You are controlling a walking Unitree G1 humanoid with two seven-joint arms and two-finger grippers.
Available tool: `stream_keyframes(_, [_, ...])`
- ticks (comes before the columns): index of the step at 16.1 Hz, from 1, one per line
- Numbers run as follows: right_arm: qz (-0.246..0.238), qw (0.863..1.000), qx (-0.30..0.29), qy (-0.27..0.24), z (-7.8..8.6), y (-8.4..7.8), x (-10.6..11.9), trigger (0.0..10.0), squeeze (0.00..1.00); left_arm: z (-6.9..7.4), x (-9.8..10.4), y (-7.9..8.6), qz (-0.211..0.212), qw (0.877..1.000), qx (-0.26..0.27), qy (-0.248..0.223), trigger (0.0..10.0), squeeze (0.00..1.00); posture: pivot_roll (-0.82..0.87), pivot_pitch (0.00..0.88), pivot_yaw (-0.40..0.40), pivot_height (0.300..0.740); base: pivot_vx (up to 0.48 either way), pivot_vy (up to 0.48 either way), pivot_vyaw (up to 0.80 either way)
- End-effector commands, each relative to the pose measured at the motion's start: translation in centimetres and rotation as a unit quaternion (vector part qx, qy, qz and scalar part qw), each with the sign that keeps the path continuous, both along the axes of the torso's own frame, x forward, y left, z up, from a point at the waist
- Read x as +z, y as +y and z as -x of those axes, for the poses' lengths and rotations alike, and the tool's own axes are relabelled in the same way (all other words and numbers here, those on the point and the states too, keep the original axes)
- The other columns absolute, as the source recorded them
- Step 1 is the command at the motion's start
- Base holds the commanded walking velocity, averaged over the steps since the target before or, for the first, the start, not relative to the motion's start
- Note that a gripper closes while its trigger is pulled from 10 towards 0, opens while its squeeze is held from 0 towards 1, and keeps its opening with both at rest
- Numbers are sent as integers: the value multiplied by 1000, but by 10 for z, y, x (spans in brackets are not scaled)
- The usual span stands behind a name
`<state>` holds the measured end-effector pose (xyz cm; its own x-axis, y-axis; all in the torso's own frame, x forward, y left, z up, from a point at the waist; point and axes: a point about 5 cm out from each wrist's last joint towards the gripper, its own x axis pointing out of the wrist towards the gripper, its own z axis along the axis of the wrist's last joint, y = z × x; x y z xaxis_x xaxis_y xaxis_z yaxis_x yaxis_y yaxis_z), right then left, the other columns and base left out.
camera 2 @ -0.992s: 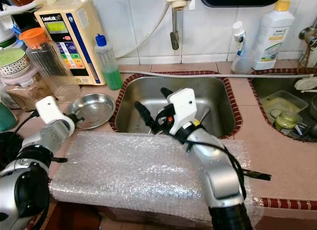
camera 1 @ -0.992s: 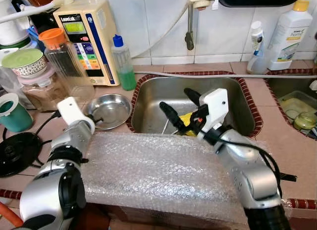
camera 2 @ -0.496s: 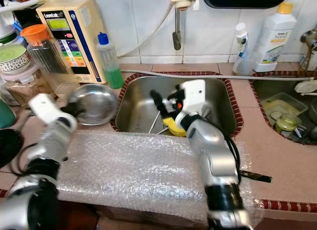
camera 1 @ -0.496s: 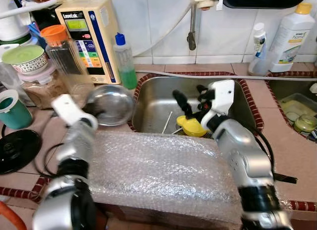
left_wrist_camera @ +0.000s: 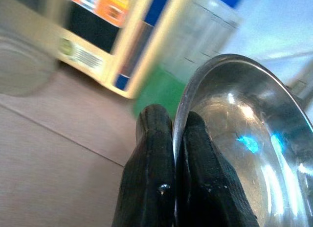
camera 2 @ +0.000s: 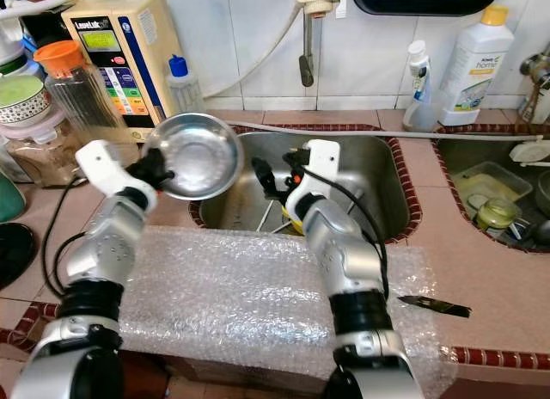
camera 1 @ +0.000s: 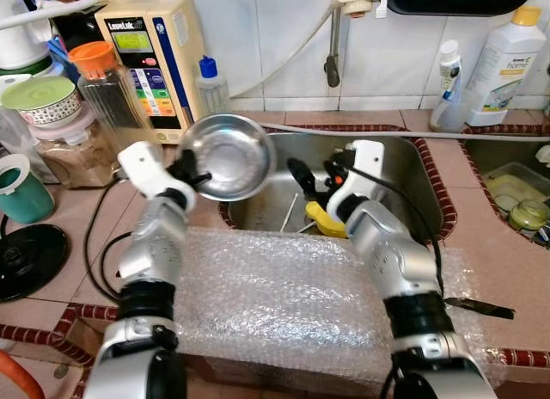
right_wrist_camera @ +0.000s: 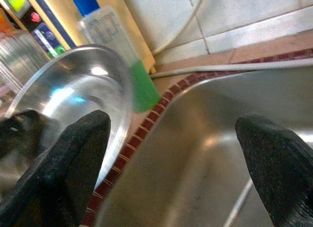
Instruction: Kitchen organization
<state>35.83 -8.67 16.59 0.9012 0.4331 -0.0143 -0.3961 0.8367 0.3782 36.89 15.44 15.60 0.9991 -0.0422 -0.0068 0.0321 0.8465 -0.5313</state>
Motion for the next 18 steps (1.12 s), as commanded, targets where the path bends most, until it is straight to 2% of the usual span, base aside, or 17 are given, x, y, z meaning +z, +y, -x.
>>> stream_keyframes(1, [-9,1000,2,-5,-3,3,5,10000,0,1,6,-3,-5,1000,-10,-13,0,0,64,0,101,740,0,0,0])
stream_keyframes(2, [-11,1000,3,-5,-5,5,6,10000,0,2,9,-11,4,1000,-22,-18,0,0,63,0,101,740,0,0,0])
stream_keyframes(5, [-14,1000,8,-4,-8,9,6,10000,0,6,10,-22,13,999,-36,-18,0,0,62,0,101,740,0,0,0])
stream_keyframes(6, [-17,1000,6,-1,-10,10,6,4510,0,8,11,-24,15,999,-41,-17,0,0,61,0,101,740,0,0,0])
stream_keyframes(7, [-21,1000,5,0,-11,10,5,0,0,9,13,-26,16,999,-48,-20,0,0,64,0,102,740,0,0,0])
stream_keyframes(11, [-46,999,0,13,-19,13,7,0,0,13,16,-33,32,997,-66,-27,0,0,68,0,96,740,0,0,0])
stream_keyframes(15, [-75,996,-12,36,-26,9,6,0,0,18,19,-40,45,995,-84,-32,0,0,73,0,86,740,0,0,0])
stream_keyframes(18, [-77,996,-22,39,-30,5,6,0,0,20,17,-41,46,995,-84,-30,0,0,74,0,79,740,0,0,0])
